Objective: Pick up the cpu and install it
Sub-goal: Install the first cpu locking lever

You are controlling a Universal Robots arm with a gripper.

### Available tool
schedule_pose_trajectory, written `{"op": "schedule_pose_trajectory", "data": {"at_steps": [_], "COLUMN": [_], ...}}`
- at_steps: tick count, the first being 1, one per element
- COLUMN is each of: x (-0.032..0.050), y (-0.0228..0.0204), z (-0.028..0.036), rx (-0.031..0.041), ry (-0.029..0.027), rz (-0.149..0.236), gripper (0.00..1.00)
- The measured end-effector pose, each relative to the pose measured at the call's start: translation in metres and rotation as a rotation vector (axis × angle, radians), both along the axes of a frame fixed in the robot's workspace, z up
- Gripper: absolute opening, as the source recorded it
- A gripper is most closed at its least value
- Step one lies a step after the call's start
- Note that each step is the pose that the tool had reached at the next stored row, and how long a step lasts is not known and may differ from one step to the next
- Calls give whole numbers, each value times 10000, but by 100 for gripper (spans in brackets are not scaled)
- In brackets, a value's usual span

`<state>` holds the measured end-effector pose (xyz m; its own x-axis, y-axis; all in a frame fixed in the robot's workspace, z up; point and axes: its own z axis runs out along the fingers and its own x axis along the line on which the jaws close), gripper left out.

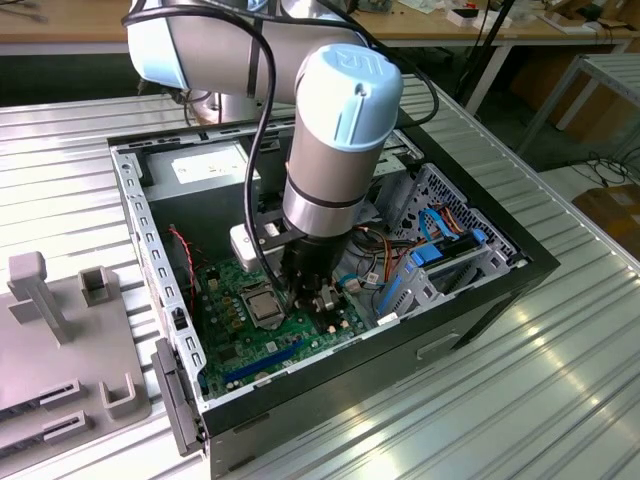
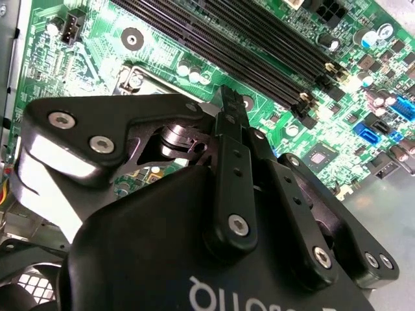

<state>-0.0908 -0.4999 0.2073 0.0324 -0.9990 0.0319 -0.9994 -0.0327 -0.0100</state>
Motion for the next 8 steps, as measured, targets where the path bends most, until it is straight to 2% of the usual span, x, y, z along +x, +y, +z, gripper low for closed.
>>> {"op": "schedule_pose_trajectory", "data": {"at_steps": [8], "x": [5], "y": [0], "z": [-27], "rx": [-7], "ry": [-117], "rz": [0], "gripper": [11]}}
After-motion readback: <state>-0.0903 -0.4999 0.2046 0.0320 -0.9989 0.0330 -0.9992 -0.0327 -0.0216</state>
